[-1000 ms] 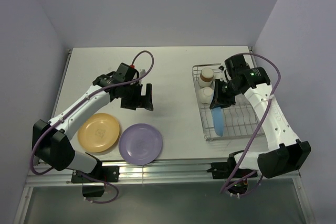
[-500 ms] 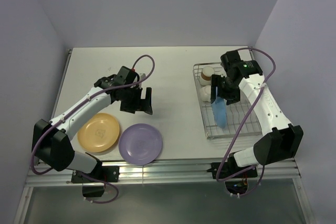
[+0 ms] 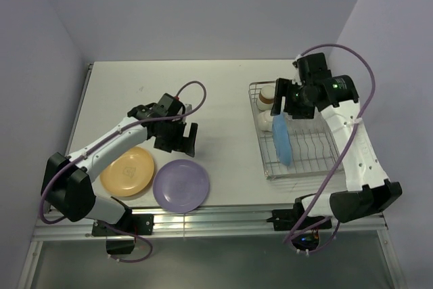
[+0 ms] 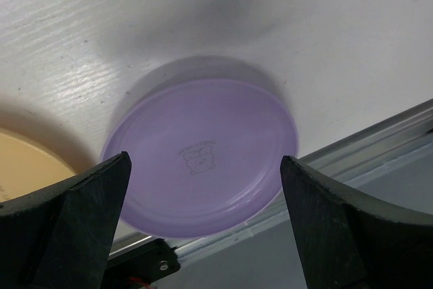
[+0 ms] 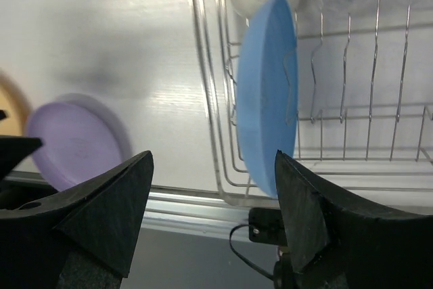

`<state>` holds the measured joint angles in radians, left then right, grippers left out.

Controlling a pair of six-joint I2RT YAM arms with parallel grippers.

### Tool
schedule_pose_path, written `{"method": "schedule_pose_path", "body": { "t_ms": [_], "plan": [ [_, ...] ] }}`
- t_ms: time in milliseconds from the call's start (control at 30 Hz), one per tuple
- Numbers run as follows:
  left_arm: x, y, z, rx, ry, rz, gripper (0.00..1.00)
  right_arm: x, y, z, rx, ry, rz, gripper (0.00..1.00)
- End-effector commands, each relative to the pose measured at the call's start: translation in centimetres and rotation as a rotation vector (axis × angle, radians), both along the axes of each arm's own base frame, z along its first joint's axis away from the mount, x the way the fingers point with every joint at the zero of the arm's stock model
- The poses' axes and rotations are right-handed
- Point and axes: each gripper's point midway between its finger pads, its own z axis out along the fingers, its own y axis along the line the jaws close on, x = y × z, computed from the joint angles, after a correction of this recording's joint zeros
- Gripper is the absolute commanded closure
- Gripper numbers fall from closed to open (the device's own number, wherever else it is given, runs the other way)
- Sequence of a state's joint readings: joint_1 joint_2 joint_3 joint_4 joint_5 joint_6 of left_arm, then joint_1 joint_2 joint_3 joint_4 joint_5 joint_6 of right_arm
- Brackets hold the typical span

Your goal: Load the mixed dishes into the dish rack

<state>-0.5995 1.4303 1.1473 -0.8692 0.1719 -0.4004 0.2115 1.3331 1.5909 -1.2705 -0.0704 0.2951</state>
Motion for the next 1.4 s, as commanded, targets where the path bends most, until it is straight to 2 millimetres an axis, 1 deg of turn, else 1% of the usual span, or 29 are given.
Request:
{"method": "schedule_pose_path", "body": {
  "t_ms": [0,33,67,100,133,200,233,367,433,500,600,700,767,833,867,900,1000,1033,1100,1200,1233,1300,1333,1367],
  "plan": [
    [-0.4,1.8,-1.4,0.121,-0.03,-0.046,0.01,-0.9,1.0,5.1,0.086,-0.139,0.011,0.21],
    [-0.6,2.1,-2.0,0.143,-0.02,-0.05,0.01,-1.3,1.4,6.3,0.121,-0.167,0.024,0.21],
    [-0.7,2.3,-2.6,0.157,-0.012,-0.057,0.01,-1.5,1.6,6.8,0.136,-0.176,0.032,0.21],
    [-0.5,2.4,-3.0,0.164,-0.018,-0.07,0.01,-1.9,1.9,7.2,0.155,-0.183,0.038,0.21],
    [-0.9,2.4,-3.5,0.156,-0.005,-0.084,0.01,-2.2,2.0,7.6,0.169,-0.195,0.042,0.21],
    [-1.0,2.0,-4.0,0.137,0.003,-0.091,0.01,-2.7,2.1,7.7,0.184,-0.204,0.049,0.21],
    [-0.7,2.4,-4.5,0.161,0.005,-0.078,0.01,-3.2,2.0,8.0,0.188,-0.22,0.047,0.21],
    [-1.0,1.7,-7.4,0.164,0.067,-0.109,0.01,-4.1,1.8,6.9,0.185,-0.208,0.043,0.21],
    [-0.8,1.4,-8.3,0.156,0.07,-0.123,0.01,-4.5,1.7,6.8,0.187,-0.209,0.042,0.21],
    [-0.9,0.9,-8.9,0.133,0.08,-0.136,0.01,-4.8,1.5,6.9,0.181,-0.217,0.039,0.21],
    [-0.6,1.0,-9.5,0.141,0.066,-0.129,0.01,-4.9,1.3,7.0,0.175,-0.225,0.038,0.21],
    [-0.9,1.0,-10.4,0.147,0.083,-0.138,0.01,-5.1,1.2,7.0,0.17,-0.228,0.039,0.21],
    [-0.8,0.9,-10.2,0.148,0.073,-0.134,0.01,-5.1,1.2,6.9,0.171,-0.226,0.037,0.21],
    [-0.2,1.0,-9.5,0.158,0.033,-0.115,0.01,-5.2,1.2,6.8,0.173,-0.226,0.038,0.22],
    [0.2,0.9,-8.6,0.147,0.0,-0.107,0.01,-5.1,1.3,6.8,0.174,-0.229,0.042,0.22],
    [0.5,0.8,-8.1,0.144,-0.016,-0.098,0.01,-5.0,1.3,6.8,0.175,-0.23,0.041,0.22],
    [2.4,0.6,-5.5,0.145,-0.102,-0.051,0.01,-4.8,1.5,6.6,0.182,-0.222,0.046,0.22],
    [2.7,0.5,-5.0,0.143,-0.114,-0.041,0.01,-4.8,1.6,6.7,0.184,-0.224,0.048,0.22],
    [4.1,0.9,-3.8,0.168,-0.168,0.005,0.01,-4.5,1.8,7.0,0.191,-0.23,0.052,0.22],
    [5.1,0.7,-3.5,0.18,-0.188,0.019,0.01,-4.2,1.9,7.1,0.192,-0.229,0.055,0.22],
    [5.0,0.9,-4.5,0.206,-0.157,0.013,0.01,-4.1,1.9,7.4,0.191,-0.237,0.059,0.22],
    [5.1,1.0,-5.4,0.234,-0.13,0.011,0.01,-4.2,1.8,7.5,0.184,-0.239,0.059,0.22],
    [4.9,1.2,-6.4,0.256,-0.105,0.006,0.01,-4.1,1.7,7.5,0.181,-0.242,0.06,0.22],
    [5.1,1.2,-6.8,0.265,-0.105,0.008,0.01,-4.2,1.6,7.5,0.177,-0.242,0.06,0.22]
  ]
}}
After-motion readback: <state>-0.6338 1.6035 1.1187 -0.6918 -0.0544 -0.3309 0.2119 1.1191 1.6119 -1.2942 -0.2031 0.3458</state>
